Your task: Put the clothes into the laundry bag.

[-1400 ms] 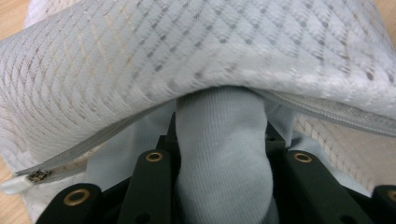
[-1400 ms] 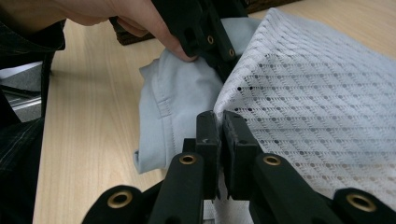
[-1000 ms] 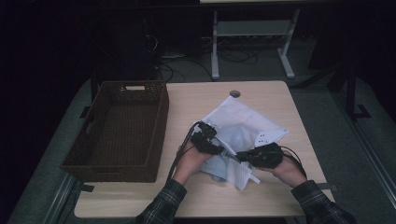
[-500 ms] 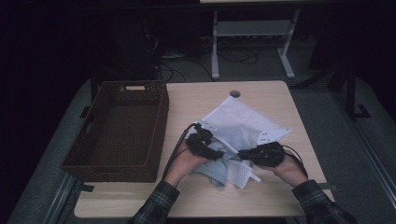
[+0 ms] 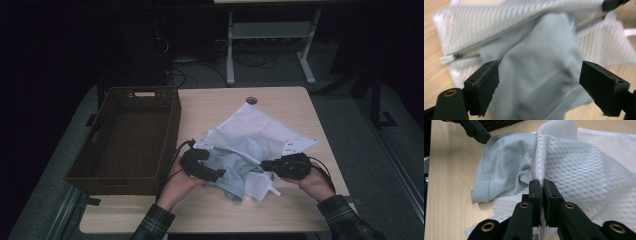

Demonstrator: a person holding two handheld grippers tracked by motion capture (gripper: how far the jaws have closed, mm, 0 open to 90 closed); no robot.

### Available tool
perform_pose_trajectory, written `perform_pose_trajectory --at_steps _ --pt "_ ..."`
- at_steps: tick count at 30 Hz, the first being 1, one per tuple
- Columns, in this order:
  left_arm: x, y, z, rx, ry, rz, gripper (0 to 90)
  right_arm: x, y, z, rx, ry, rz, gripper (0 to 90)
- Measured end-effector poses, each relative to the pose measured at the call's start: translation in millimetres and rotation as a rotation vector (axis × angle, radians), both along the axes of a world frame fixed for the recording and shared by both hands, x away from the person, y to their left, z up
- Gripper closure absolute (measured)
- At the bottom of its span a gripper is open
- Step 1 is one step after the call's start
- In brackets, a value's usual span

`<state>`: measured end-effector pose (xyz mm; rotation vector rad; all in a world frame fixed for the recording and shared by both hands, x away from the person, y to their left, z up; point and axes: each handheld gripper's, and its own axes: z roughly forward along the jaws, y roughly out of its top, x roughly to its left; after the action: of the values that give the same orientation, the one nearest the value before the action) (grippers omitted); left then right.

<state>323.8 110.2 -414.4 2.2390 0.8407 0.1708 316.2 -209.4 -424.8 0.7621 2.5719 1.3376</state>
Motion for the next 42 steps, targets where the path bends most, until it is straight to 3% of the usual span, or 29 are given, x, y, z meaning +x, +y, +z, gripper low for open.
perform_pose_trajectory --at_steps 4,10,16,25,34,37,40,42 --pt "-5.1 7.4 -10.0 -0.005 -0.007 0.01 14.1 -0.7 -4.7 -0.9 0.001 0.004 -0.011 84.8" --pt "-14.8 13.7 -28.5 0.028 -0.013 -0.006 11.6 -3.5 -7.5 -2.9 -0.009 0.004 -0.015 84.5" --pt "-17.5 6.7 -39.0 0.069 -0.001 -0.039 12.3 -0.5 -7.0 -6.7 -0.015 0.013 -0.009 83.8" --pt "-16.6 3.4 -42.5 0.102 -0.018 -0.047 28.5 0.7 -3.6 -6.2 -0.011 0.009 0.001 78.3" --pt "-15.6 4.4 -43.7 0.101 -0.002 -0.039 36.6 2.9 21.3 12.1 0.032 -0.032 0.042 72.3" --pt "-15.4 4.6 -44.0 0.102 0.003 -0.039 37.7 6.8 36.8 12.3 0.006 -0.043 0.061 70.6" --pt "-15.5 4.9 -44.4 0.104 0.007 -0.039 38.6 13.1 47.3 9.6 -0.039 -0.078 0.04 69.0" --pt "-15.4 5.4 -44.5 0.103 0.01 -0.037 39.3 17.5 51.1 8.8 -0.041 -0.078 0.034 68.9"
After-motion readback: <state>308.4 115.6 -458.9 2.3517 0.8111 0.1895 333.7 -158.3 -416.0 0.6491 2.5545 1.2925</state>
